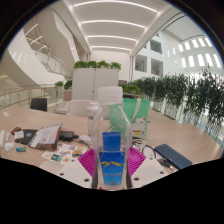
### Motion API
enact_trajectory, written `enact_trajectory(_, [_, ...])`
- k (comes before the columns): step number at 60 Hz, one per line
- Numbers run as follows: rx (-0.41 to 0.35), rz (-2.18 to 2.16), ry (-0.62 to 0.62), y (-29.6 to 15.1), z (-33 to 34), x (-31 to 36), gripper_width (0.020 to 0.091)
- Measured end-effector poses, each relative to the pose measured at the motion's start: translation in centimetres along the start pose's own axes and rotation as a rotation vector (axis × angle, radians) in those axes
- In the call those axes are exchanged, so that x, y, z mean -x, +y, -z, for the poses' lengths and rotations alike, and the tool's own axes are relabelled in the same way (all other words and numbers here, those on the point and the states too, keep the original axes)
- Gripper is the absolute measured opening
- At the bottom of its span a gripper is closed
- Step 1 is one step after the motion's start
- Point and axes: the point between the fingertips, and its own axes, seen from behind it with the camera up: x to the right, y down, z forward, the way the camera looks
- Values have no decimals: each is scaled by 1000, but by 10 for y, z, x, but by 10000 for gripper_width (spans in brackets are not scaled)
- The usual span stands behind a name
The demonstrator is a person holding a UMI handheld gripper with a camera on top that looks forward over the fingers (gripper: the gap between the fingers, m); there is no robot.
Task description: Pour water
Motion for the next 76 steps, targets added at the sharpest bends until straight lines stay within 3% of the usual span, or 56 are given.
enact_trajectory(16, [58,-77,-104,93,-22,-3,409])
enact_trajectory(18, [11,-90,-107,89,-20,-3,407])
enact_trajectory(24, [-1,-87,-109,89,-22,-4,426])
enact_trajectory(28, [20,-86,-110,89,-26,-4,484])
enact_trajectory(32, [107,-95,-124,97,-19,-2,555])
enact_trajectory(34, [142,-102,-133,98,-13,-2,634])
enact_trajectory(37, [153,-114,-134,94,-2,-4,806])
enact_trajectory(39, [162,-124,-124,90,9,-7,853])
enact_trajectory(50, [192,-138,-66,63,90,-7,831])
enact_trajectory(76, [201,-59,19,-10,301,90,821])
